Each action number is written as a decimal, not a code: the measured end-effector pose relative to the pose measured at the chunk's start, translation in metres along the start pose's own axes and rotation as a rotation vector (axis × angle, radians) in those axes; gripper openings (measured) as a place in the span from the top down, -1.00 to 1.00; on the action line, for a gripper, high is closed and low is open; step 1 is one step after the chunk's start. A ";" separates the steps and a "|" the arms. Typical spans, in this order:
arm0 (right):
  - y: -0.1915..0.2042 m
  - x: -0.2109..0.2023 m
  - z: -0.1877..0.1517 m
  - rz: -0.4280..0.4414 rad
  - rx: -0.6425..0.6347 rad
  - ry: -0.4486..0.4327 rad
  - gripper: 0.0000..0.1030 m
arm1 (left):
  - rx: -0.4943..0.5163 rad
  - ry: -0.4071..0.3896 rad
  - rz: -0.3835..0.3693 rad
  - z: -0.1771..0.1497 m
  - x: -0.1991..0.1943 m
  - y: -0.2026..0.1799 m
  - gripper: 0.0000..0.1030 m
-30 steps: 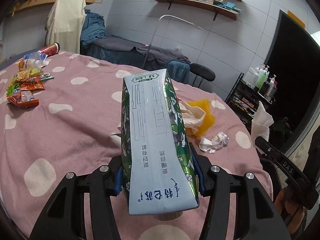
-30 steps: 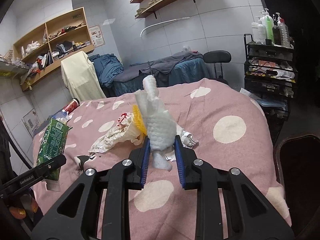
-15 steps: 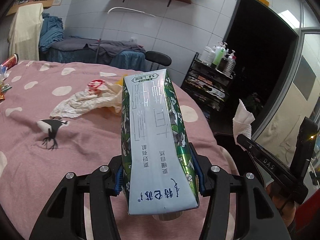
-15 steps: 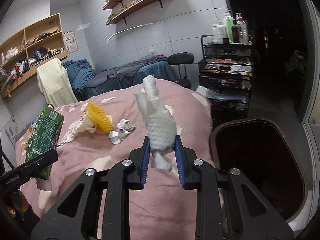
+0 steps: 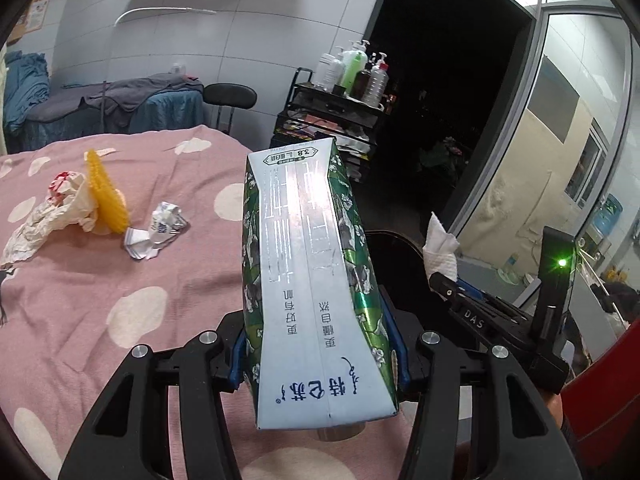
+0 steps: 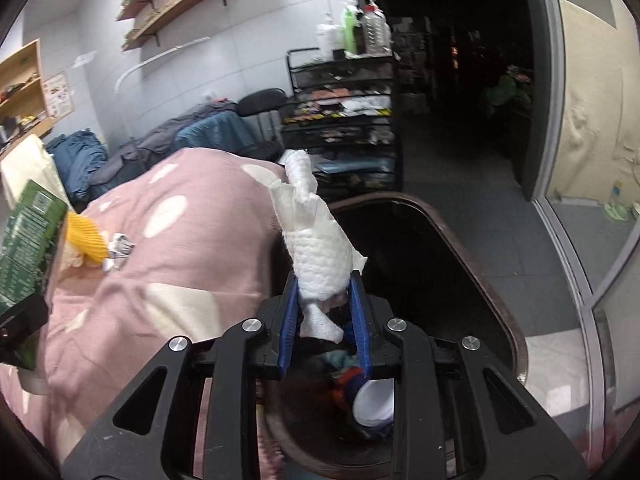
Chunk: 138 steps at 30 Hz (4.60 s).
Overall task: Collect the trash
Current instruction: 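Drop the white tissue into the black bin with the right gripper while the left carries the carton, then lower the green milk carton into the black bin and open the left gripper, then move both tools back over the bedspread toward the white plastic bag, then grasp the white plastic bag with the left gripper while the right grasps the crumpled paper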
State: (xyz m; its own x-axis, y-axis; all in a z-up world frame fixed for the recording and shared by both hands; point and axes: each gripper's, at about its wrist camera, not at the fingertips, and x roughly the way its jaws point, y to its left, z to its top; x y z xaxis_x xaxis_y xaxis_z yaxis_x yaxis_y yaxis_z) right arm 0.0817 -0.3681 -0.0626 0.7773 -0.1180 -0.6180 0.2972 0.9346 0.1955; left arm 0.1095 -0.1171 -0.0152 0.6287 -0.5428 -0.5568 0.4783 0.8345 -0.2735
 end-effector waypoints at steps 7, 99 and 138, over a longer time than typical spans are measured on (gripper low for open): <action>-0.027 0.027 -0.011 -0.055 0.050 0.091 0.19 | 0.044 0.061 -0.045 -0.002 0.027 -0.027 -0.02; 0.152 0.018 0.019 0.291 -0.176 0.032 -0.80 | 0.055 0.105 0.610 0.039 0.006 0.186 -0.80; 0.286 0.150 0.030 0.319 -0.443 0.420 0.07 | -0.319 -0.145 0.455 0.006 -0.089 0.210 0.73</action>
State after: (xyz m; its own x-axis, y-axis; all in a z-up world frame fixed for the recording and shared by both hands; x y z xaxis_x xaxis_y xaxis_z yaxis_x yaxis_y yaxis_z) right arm 0.3000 -0.1288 -0.0765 0.4815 0.2424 -0.8422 -0.2345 0.9616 0.1427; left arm 0.1579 0.1060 -0.0191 0.8163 -0.1108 -0.5670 -0.0550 0.9621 -0.2672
